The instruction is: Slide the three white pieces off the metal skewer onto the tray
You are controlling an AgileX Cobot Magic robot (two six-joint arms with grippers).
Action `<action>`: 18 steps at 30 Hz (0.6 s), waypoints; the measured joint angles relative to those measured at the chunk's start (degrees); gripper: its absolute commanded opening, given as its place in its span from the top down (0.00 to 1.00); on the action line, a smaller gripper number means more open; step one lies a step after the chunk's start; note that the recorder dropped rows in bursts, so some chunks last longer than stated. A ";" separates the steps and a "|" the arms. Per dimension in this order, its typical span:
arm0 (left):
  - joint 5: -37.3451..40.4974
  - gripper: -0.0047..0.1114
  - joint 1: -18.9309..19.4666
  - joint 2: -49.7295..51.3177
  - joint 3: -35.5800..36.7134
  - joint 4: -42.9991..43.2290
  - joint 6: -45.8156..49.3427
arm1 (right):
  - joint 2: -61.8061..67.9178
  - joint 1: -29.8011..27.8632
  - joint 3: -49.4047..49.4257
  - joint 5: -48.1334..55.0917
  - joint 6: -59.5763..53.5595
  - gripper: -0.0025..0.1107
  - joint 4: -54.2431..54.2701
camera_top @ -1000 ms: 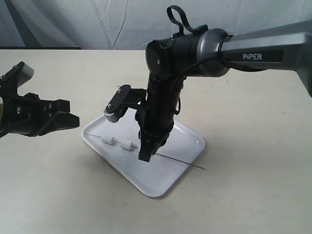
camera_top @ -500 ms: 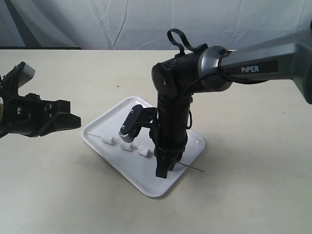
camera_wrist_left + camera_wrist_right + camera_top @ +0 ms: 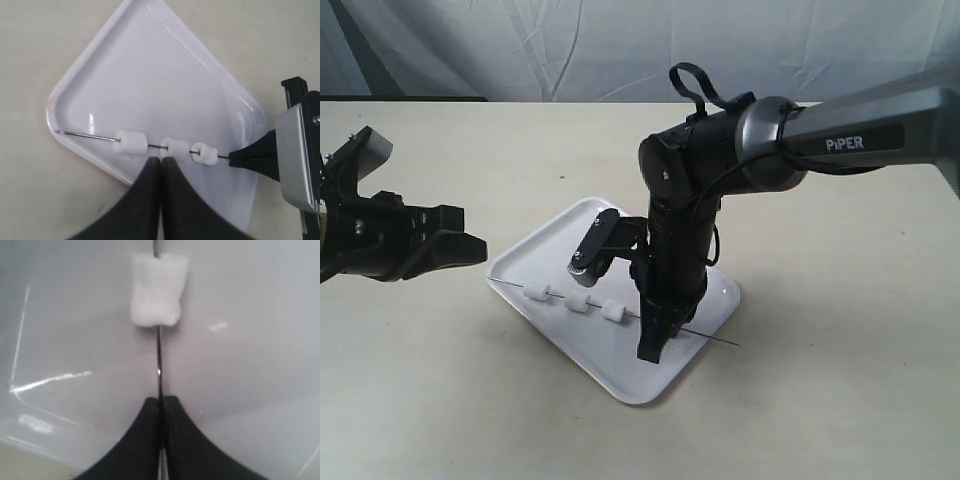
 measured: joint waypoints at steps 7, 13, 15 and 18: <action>-1.00 0.93 0.00 0.00 0.00 0.43 0.00 | -0.13 0.00 0.13 0.25 2.79 0.99 0.02; -3.54 0.63 0.00 0.00 0.00 -1.53 -1.21 | -2.65 -3.14 0.90 6.92 5.07 0.99 2.42; -6.13 0.57 0.00 0.00 0.00 -4.47 -1.47 | -5.02 -5.68 0.93 9.23 5.23 0.99 4.83; -9.61 0.56 0.00 0.00 0.00 -8.07 -1.93 | -8.93 -9.05 1.70 11.31 3.42 0.99 10.11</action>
